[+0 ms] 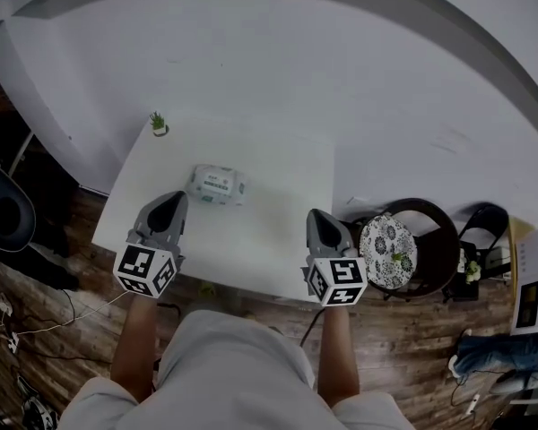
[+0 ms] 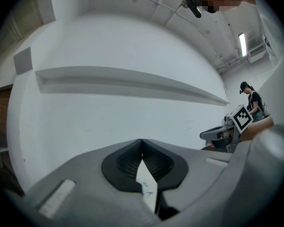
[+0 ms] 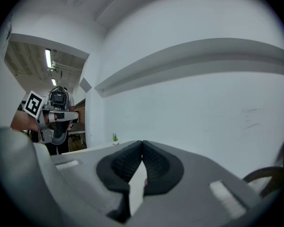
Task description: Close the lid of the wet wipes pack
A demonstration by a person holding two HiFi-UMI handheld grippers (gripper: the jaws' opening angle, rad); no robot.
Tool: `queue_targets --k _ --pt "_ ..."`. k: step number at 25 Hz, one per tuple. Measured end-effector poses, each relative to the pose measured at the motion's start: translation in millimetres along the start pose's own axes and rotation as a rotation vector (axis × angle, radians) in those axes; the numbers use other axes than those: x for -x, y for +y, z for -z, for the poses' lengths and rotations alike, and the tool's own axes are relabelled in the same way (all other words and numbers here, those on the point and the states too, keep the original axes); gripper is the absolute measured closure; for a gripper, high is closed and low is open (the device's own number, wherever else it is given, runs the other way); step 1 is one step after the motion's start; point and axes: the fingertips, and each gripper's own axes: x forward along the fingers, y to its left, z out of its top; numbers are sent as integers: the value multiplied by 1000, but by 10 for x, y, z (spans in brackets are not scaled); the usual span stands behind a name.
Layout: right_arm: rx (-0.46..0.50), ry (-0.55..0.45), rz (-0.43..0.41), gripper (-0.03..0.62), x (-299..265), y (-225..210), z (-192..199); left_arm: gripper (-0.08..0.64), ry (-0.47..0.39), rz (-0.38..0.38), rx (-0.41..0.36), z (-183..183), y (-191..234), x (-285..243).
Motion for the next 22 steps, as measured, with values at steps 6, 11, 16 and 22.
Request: queue_targets --k 6,11,16,22 --pt "1 -31 9 589 17 -6 -98 554 -13 -1 -7 -70 42 9" --pt "1 -45 12 589 6 31 -132 554 -19 -5 -6 -84 119 29" --pt "9 -56 24 589 0 45 -168 554 -32 -8 -9 -102 172 41" --pt "16 -60 36 589 -19 20 -205 554 -40 -8 -3 -114 206 -3"
